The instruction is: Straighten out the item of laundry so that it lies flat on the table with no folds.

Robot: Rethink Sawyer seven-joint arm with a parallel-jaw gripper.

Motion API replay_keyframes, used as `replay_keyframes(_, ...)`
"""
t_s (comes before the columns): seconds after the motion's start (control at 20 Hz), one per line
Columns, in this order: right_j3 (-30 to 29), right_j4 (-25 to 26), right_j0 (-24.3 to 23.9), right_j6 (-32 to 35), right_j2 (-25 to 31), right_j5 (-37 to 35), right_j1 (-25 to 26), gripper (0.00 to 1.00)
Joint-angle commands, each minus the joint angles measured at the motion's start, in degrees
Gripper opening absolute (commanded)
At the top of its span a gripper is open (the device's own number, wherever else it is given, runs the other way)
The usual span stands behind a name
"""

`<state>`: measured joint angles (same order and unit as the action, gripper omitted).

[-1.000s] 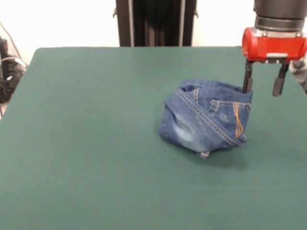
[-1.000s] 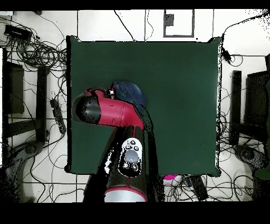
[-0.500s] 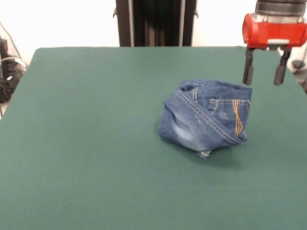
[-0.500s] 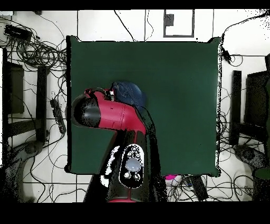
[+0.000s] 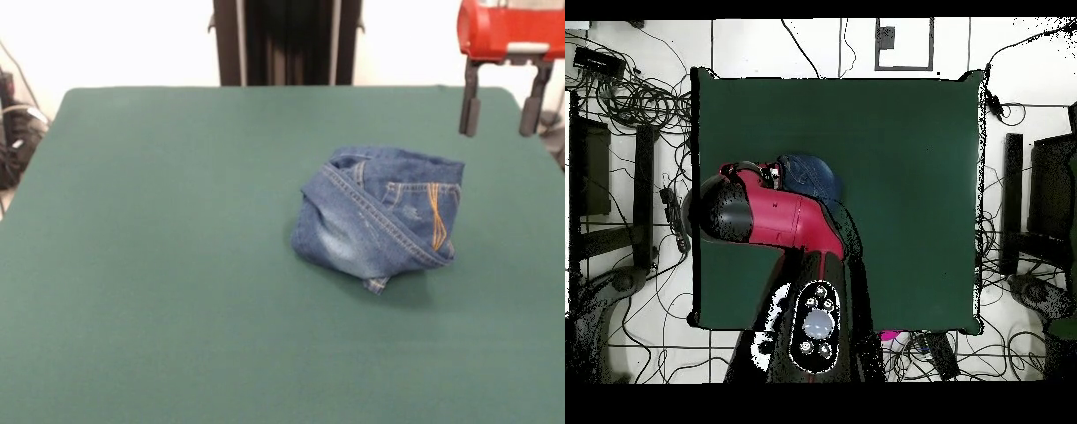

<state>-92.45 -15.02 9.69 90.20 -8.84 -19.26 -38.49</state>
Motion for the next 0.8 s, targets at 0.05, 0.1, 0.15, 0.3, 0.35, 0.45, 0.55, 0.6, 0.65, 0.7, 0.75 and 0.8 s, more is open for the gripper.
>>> replay_keyframes(0.05, 0.08, 0.87, 0.29, 9.45, 2.21, -7.86, 3.49, 1.0)
replay_keyframes(0.1, 0.52, 0.96, 0.14, 9.21, 2.4, -7.79, 3.9, 1.0)
replay_keyframes(0.15, 0.62, 0.99, 0.08, 9.18, 2.49, -7.61, 4.19, 1.0)
replay_keyframes(0.3, 0.03, 0.92, -0.29, 9.05, 3.21, -6.11, 4.43, 1.0)
replay_keyframes(0.35, -0.41, 0.89, -0.35, 9.12, 3.36, -5.5, 4.38, 1.0)
replay_keyframes(0.45, -1.16, 1.07, -0.61, 8.89, 3.66, -4.62, 4.2, 1.0)
replay_keyframes(0.55, -1.28, 1.22, -0.59, 8.89, 3.42, -4.79, 4.29, 1.0)
replay_keyframes(0.6, -1.29, 1.37, -0.66, 8.74, 3.44, -4.48, 4.41, 1.0)
replay_keyframes(0.65, -1.3, 1.53, -0.73, 8.6, 3.46, -4.18, 4.53, 1.0)
replay_keyframes(0.7, -1.29, 1.56, -0.77, 8.58, 3.51, -4.15, 4.73, 1.0)
replay_keyframes(0.75, -1.43, 1.54, -0.82, 8.65, 3.63, -3.66, 4.87, 1.0)
replay_keyframes(0.8, -1.75, 1.48, -1.13, 8.52, 3.89, -3.62, 4.62, 1.0)
